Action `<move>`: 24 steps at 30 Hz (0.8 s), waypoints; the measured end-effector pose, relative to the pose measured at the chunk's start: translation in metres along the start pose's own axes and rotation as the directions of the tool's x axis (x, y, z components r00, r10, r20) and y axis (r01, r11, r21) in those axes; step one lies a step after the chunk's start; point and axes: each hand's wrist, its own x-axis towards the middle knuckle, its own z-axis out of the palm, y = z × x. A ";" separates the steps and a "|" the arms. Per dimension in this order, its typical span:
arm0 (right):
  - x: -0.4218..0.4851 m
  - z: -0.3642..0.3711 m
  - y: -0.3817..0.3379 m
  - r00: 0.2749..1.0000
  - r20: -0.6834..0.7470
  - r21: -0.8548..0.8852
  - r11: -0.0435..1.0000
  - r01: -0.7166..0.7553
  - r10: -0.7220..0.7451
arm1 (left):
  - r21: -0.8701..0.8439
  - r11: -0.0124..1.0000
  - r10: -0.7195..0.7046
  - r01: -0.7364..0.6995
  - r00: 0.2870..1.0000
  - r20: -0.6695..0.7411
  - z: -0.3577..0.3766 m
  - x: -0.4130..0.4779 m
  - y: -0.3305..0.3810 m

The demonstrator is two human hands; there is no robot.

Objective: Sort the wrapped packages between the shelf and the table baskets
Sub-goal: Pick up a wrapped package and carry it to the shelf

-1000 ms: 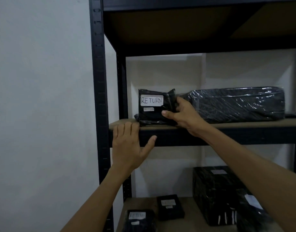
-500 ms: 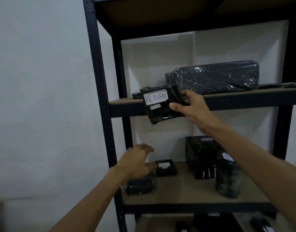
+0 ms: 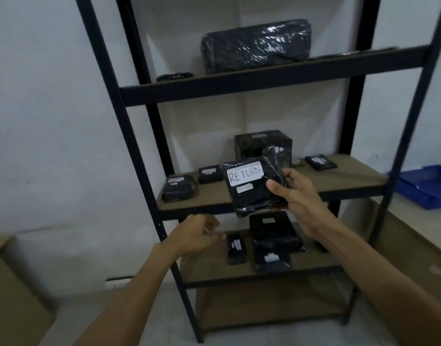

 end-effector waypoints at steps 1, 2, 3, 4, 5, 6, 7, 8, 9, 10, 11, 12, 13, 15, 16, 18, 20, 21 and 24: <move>-0.017 -0.006 0.002 1.000 -0.013 0.008 1.000 -0.012 0.013 | -0.016 1.000 0.001 -0.001 1.000 0.017 0.009 -0.008 0.005; -0.033 -0.013 0.003 0.999 -0.028 0.015 1.000 -0.024 0.024 | -0.034 0.999 0.005 -0.003 0.999 0.040 0.019 -0.016 0.009; -0.050 -0.020 0.005 0.999 -0.043 0.018 0.999 -0.033 0.034 | -0.060 0.998 0.000 0.004 0.998 0.065 0.030 -0.023 0.013; -0.067 -0.026 0.007 0.998 -0.055 0.016 0.999 -0.038 0.039 | -0.087 0.996 -0.008 0.016 0.996 0.087 0.041 -0.030 0.016; -0.083 -0.034 0.009 0.997 -0.063 0.008 0.999 -0.043 0.044 | -0.095 0.995 -0.010 0.020 0.994 0.106 0.052 -0.038 0.020; -0.099 -0.041 0.010 0.996 -0.069 0.000 0.999 -0.052 0.052 | -0.098 0.995 0.006 0.006 0.992 0.122 0.064 -0.044 0.024; -0.115 -0.048 0.013 0.995 -0.077 -0.002 0.998 -0.067 0.066 | -0.103 0.995 0.014 0.001 0.990 0.143 0.077 -0.051 0.029; -0.132 -0.055 0.015 0.993 -0.088 0.003 0.997 -0.083 0.083 | -0.122 0.993 0.023 -0.003 0.986 0.166 0.091 -0.061 0.037; -0.148 -0.063 0.017 0.989 -0.109 0.014 0.995 -0.098 0.099 | -0.134 0.991 0.010 0.018 0.980 0.201 0.104 -0.069 0.045; -0.163 -0.070 0.018 0.985 -0.133 0.027 0.994 -0.110 0.112 | -0.145 0.989 0.000 0.035 0.972 0.237 0.118 -0.076 0.053; -0.177 -0.080 0.018 0.981 -0.153 0.032 0.993 -0.116 0.120 | -0.162 0.986 -0.004 0.049 0.963 0.268 0.131 -0.081 0.063; -0.189 -0.090 0.018 0.978 -0.168 0.029 0.992 -0.119 0.122 | -0.196 0.979 0.007 0.053 0.956 0.292 0.144 -0.083 0.072; -0.201 -0.101 0.017 0.975 -0.181 0.026 0.992 -0.124 0.127 | -0.217 0.975 0.016 0.056 0.949 0.313 0.155 -0.085 0.083; -0.221 -0.127 0.017 0.968 -0.206 0.044 0.989 -0.139 0.145 | -0.220 0.975 0.037 0.042 0.938 0.345 0.176 -0.087 0.109; -0.230 -0.142 0.016 0.963 -0.219 0.055 0.987 -0.148 0.156 | -0.225 0.974 0.047 0.034 0.938 0.345 0.186 -0.088 0.122; -0.244 -0.173 0.014 0.952 -0.252 0.061 0.985 -0.161 0.171 | -0.240 0.970 0.057 0.026 0.942 0.331 0.206 -0.090 0.152; -0.256 -0.205 0.010 0.947 -0.271 0.061 0.985 -0.162 0.172 | -0.237 0.971 0.047 0.036 0.941 0.335 0.226 -0.090 0.181; -0.261 -0.221 0.007 0.945 -0.273 0.069 0.984 -0.166 0.179 | -0.237 0.970 0.032 0.051 0.941 0.336 0.236 -0.090 0.196; -0.275 -0.273 0.001 0.938 -0.286 0.083 0.981 -0.177 0.194 | -0.239 0.968 0.005 0.076 0.947 0.321 0.266 -0.085 0.241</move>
